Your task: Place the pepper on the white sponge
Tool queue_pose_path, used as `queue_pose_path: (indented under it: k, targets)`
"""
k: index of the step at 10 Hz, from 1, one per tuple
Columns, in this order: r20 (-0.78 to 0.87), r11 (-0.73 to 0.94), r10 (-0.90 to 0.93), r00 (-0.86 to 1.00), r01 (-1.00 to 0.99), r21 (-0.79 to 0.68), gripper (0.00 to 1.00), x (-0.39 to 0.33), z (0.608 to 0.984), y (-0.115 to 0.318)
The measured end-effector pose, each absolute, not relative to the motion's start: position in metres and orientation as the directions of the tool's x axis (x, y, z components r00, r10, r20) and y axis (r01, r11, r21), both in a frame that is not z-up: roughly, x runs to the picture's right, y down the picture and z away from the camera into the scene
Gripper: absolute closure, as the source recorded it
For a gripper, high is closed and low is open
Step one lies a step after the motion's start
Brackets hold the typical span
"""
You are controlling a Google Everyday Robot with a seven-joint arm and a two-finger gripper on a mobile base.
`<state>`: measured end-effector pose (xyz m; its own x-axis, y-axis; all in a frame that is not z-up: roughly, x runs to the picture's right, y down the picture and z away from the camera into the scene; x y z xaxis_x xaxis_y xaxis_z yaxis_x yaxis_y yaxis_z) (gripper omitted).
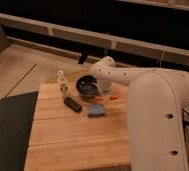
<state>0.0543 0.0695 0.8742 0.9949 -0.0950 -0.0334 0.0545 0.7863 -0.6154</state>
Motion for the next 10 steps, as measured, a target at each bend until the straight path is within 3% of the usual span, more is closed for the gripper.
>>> queue_pose_path:
  k: [6,8,10]
  targets:
    - [0.077,0.757,-0.096,0.992,0.123,-0.642,1.00,0.008,0.872,0.101]
    - [0.102,0.738,-0.088,0.991,0.133,-0.661,0.87,0.005,0.876,0.112]
    - [0.112,0.720,-0.079,0.991,0.134,-0.681,0.65,0.005,0.877,0.120]
